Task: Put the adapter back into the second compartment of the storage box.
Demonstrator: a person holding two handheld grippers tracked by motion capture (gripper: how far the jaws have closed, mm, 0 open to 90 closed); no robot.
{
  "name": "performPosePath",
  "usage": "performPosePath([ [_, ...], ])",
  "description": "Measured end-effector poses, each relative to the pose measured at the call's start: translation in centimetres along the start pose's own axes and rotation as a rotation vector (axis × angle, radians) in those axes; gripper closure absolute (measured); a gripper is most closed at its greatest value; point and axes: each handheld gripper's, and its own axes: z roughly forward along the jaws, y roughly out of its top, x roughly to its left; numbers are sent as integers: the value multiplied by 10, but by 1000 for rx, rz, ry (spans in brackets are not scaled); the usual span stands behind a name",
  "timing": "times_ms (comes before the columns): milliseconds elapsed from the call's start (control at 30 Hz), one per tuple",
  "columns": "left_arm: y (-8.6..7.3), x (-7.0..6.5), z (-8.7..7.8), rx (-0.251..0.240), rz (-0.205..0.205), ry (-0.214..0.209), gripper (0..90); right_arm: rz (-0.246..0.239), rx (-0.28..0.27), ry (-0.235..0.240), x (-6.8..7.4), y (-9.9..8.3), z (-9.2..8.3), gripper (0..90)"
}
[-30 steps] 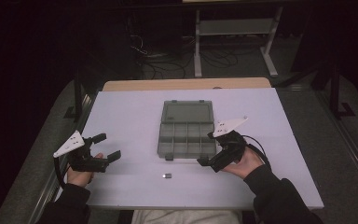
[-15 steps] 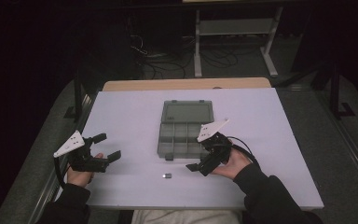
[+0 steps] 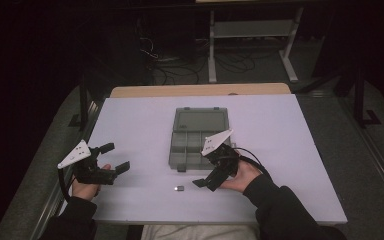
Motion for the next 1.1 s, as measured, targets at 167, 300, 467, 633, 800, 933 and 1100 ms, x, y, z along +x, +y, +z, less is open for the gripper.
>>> performPosePath([
  [167,0,0,0,1,1,-1,0,-16,16,16,2,3,7,5],
  [300,0,0,0,1,1,-1,0,-35,23,32,3,4,10,31],
  [467,0,0,0,1,1,-2,0,-43,42,49,4,4,14,45],
  [633,0,0,0,1,1,-4,0,-59,45,65,6,7,19,61],
  [800,0,0,0,1,1,-4,0,-73,65,83,8,12,26,80],
  [933,0,0,0,1,1,-6,0,-79,87,97,10,13,34,92],
  [1100,0,0,0,2,1,-9,0,-94,117,114,11,15,44,134],
])
